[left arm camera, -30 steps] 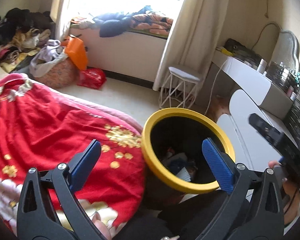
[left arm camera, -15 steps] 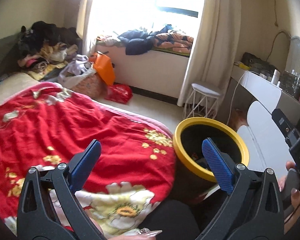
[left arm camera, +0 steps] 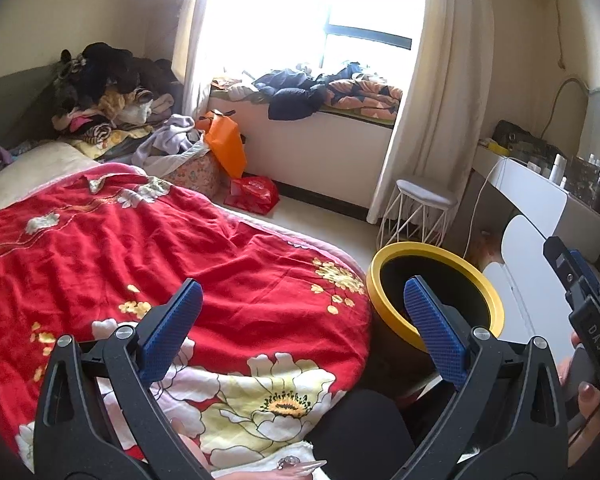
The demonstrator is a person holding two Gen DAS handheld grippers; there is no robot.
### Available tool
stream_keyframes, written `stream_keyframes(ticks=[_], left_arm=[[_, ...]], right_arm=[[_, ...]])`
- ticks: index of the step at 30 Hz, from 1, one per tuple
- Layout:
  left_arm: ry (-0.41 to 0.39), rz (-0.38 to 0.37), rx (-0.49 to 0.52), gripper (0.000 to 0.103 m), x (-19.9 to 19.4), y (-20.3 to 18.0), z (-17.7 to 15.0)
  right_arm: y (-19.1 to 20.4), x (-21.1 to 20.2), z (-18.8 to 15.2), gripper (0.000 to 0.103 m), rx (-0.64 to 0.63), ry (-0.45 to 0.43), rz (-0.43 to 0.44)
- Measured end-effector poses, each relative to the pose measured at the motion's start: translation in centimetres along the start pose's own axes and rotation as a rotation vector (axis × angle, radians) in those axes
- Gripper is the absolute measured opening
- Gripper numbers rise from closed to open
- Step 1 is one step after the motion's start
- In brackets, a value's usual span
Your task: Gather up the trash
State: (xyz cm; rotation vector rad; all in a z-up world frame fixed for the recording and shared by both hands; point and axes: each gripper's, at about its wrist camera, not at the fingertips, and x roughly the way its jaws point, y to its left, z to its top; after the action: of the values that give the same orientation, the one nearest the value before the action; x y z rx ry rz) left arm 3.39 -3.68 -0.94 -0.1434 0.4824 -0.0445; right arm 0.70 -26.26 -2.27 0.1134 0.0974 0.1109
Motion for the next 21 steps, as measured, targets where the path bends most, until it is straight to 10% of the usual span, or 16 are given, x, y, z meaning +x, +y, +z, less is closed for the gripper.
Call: stream_keyframes(ticks=[21], left_arm=[[-0.01, -0.001, 0.003, 0.093, -0.19, -0.11, -0.04]], right_arm=[[-0.24, -0.01, -0.09, 0.097, 0.003, 0.001, -0.003]])
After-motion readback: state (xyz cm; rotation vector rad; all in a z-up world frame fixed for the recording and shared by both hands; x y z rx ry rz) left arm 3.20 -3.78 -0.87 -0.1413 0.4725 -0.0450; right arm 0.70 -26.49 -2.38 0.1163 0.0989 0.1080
